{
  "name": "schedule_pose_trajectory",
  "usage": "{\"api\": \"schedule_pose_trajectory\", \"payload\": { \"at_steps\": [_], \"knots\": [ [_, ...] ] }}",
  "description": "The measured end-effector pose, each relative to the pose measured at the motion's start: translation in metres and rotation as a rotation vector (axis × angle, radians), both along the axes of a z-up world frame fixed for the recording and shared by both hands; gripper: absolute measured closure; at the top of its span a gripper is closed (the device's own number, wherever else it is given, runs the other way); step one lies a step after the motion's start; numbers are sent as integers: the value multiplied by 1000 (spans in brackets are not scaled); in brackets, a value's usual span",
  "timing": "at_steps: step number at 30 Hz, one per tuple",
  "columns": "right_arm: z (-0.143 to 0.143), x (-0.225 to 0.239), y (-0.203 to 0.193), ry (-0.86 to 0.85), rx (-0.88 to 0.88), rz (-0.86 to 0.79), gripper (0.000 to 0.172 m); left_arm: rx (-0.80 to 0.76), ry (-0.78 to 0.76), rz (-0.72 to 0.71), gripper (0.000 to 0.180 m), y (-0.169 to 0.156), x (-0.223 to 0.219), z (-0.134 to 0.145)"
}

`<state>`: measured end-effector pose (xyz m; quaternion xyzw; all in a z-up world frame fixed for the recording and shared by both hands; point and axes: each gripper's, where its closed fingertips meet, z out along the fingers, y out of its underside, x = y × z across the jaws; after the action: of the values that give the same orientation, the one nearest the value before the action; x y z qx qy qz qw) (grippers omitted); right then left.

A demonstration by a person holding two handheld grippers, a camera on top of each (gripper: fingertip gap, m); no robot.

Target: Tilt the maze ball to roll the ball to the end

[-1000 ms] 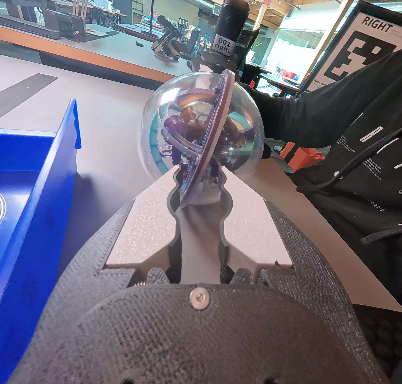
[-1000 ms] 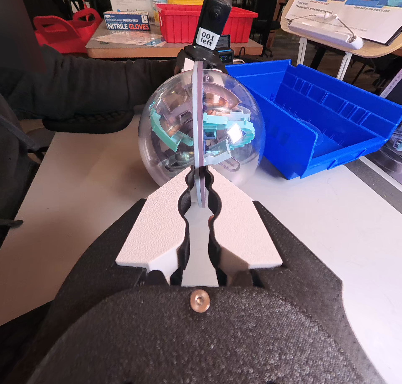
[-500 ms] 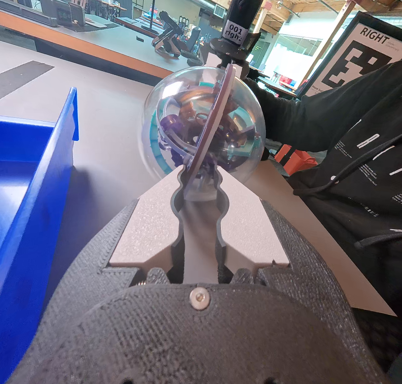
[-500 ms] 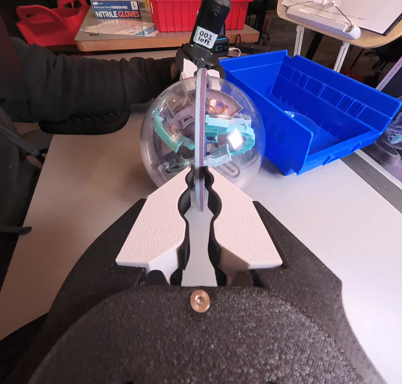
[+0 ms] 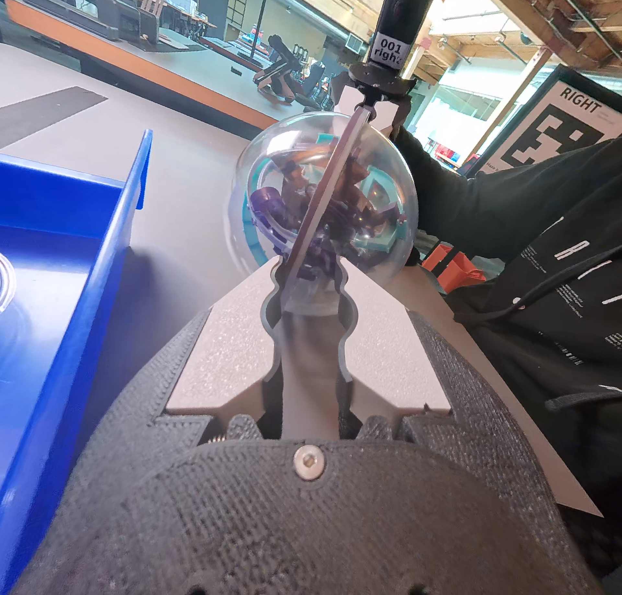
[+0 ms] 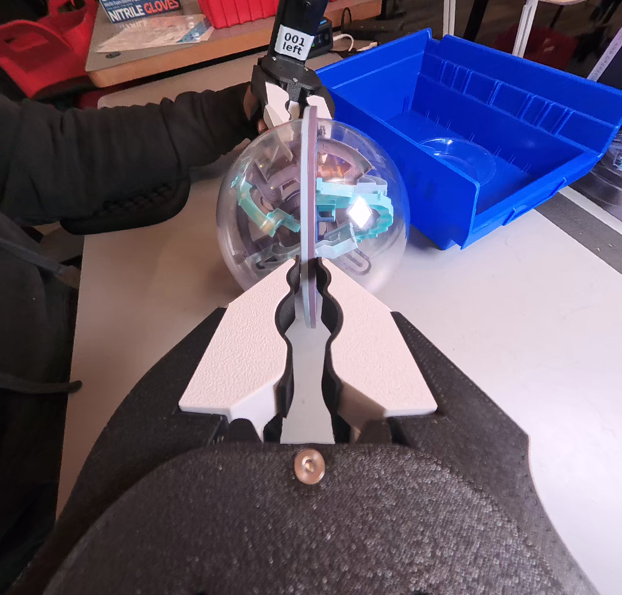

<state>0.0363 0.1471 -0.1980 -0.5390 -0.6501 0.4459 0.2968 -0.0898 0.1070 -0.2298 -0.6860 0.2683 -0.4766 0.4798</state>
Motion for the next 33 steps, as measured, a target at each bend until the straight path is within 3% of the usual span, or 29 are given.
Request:
{"api": "schedule_pose_trajectory", "payload": {
  "at_steps": [14, 22, 25, 28, 33],
  "knots": [
    [5, -8, 14, -78, -177, -99, 166, -40, 46, 32, 154, 8, 0, -10],
    [2, -10, 21, -87, -265, -122, 166, -35, 68, 25, 141, 7, 3, -10],
    [1, -10, 23, -89, -296, -130, 166, 5, 50, 32, 128, 7, 3, 1],
    [0, -8, 26, -85, -346, -137, 166, 81, 32, 79, 103, 11, 3, 18],
    [-7, -5, 30, -72, -430, -151, 165, 219, 116, 117, 76, 14, 22, 40]
  ]
}}
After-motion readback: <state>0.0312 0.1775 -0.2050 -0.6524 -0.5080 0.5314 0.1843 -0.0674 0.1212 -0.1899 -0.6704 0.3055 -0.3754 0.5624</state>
